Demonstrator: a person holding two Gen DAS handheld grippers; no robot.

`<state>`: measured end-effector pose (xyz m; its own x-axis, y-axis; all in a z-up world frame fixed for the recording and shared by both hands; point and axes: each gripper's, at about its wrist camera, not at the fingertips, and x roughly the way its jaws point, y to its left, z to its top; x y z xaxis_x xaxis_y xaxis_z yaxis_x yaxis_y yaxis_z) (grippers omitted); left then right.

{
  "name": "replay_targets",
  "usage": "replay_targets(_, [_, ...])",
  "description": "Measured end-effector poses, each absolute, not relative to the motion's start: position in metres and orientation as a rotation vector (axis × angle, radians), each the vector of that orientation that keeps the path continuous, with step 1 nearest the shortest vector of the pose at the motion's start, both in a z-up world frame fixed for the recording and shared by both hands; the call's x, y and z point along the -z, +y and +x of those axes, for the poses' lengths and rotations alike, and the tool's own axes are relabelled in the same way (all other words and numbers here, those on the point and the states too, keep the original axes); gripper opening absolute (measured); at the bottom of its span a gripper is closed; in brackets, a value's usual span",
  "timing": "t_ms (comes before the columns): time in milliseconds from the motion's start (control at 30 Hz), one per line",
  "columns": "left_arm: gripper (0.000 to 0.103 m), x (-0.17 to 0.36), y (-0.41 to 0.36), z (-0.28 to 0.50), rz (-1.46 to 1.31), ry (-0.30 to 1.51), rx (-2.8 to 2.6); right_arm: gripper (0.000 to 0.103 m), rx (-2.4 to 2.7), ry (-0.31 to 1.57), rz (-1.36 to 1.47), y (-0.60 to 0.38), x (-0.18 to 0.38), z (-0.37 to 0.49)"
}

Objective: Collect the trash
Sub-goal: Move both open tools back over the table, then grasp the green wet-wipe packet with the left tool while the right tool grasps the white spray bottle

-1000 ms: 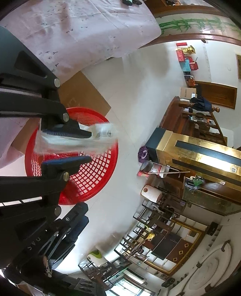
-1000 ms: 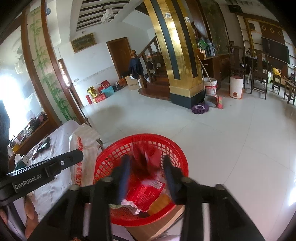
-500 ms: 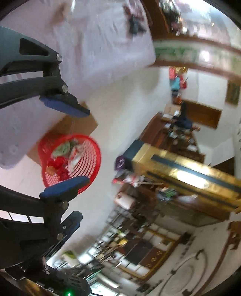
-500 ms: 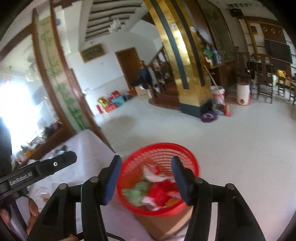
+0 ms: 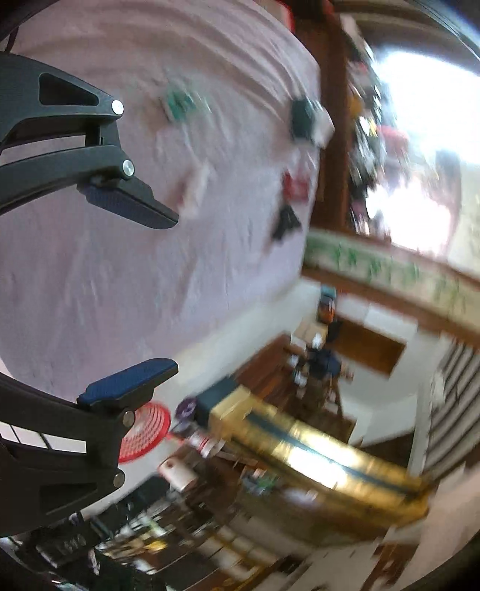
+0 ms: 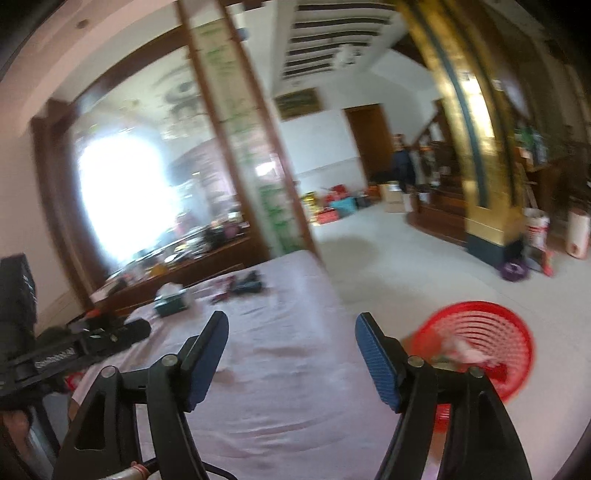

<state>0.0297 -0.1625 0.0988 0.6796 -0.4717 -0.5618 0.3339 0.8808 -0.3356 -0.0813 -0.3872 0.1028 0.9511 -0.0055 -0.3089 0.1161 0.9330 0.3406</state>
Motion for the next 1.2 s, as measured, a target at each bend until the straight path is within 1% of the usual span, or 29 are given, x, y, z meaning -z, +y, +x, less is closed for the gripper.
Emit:
replay_targets(200, [0.071, -0.083, -0.086, 0.043, -0.238, 0.671, 0.290, 0.076, -0.025, 0.348, 0.340, -0.346, -0.096, -0.047])
replay_targets(300, [0.071, -0.076, -0.060, 0.048, -0.242, 0.672, 0.216, 0.076, -0.075, 0.376, 0.323, -0.333, -0.089, -0.030])
replay_targets(433, [0.071, -0.067, -0.034, 0.057, -0.259, 0.697, 0.165, 0.080, -0.153, 0.426, 0.289, -0.315, -0.079, -0.003])
replay_targets(700, [0.071, -0.051, -0.023, 0.084, -0.287, 0.745, 0.114, 0.080, -0.285, 0.536, 0.229, -0.286, -0.054, 0.058])
replay_targets(933, [0.071, -0.026, -0.016, 0.118, -0.284, 0.812, 0.048, 0.080, -0.383, 0.628, 0.206, -0.266, -0.027, 0.120])
replay_targets(1200, [0.071, 0.006, -0.016, 0.162, -0.261, 0.903, 0.000, 0.080, -0.458, 0.691, 0.192, -0.243, 0.004, 0.188])
